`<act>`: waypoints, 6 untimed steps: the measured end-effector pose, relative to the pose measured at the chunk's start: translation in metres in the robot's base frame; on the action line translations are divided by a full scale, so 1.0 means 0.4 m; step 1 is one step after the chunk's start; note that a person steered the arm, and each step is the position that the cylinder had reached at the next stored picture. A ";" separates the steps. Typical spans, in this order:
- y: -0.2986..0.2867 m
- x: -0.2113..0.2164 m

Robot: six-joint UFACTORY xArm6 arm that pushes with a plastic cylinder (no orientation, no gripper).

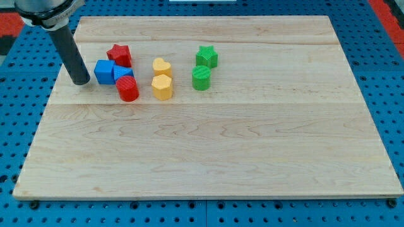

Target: Move the blue cube to the top left of the yellow heart

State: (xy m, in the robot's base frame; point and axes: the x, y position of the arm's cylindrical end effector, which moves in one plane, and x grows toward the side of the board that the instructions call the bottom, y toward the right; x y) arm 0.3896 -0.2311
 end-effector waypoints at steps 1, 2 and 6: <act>0.057 -0.016; 0.107 -0.019; 0.075 -0.220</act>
